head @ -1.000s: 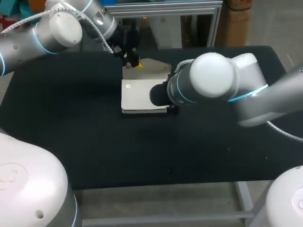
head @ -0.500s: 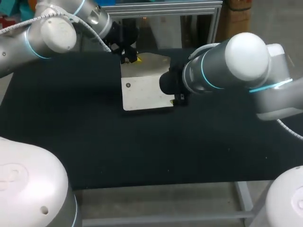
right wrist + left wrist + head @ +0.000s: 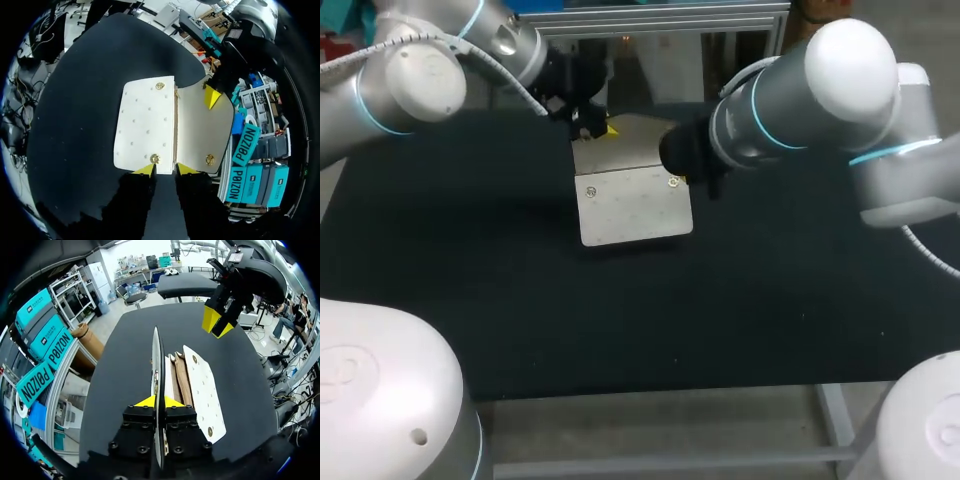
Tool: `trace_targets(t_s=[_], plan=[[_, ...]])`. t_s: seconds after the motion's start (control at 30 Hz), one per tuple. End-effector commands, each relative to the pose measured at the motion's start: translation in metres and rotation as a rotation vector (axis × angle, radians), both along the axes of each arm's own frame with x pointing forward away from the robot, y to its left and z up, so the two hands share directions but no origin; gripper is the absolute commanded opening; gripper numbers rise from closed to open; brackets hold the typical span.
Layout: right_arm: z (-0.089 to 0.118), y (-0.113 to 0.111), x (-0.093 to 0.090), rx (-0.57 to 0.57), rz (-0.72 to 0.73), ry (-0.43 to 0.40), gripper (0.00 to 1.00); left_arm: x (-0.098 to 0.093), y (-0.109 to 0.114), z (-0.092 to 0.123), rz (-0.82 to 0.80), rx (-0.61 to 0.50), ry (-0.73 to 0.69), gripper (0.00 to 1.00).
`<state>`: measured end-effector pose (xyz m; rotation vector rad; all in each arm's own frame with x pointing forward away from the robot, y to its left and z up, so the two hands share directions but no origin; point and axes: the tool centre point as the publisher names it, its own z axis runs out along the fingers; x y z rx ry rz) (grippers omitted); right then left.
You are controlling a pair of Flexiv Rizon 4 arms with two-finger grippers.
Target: Pick up the bag, open it, inspect its contents, close it, and place it on the opposite side
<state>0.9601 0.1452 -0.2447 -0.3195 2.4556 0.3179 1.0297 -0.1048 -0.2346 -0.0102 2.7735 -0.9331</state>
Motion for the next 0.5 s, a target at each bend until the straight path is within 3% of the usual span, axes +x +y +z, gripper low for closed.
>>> trace_targets(t_s=[0.03, 0.5], plan=[[0.0, 0.011, 0.006, -0.031, -0.002, -0.003, 0.0, 0.007, 0.0, 0.002, -0.021, 0.0, 0.049, 0.0], [-0.019, 0.026, 0.032, -0.089, -0.003, -0.047, 0.0, 0.001, -0.009, 0.004, -0.054, -0.067, 0.146, 0.0]])
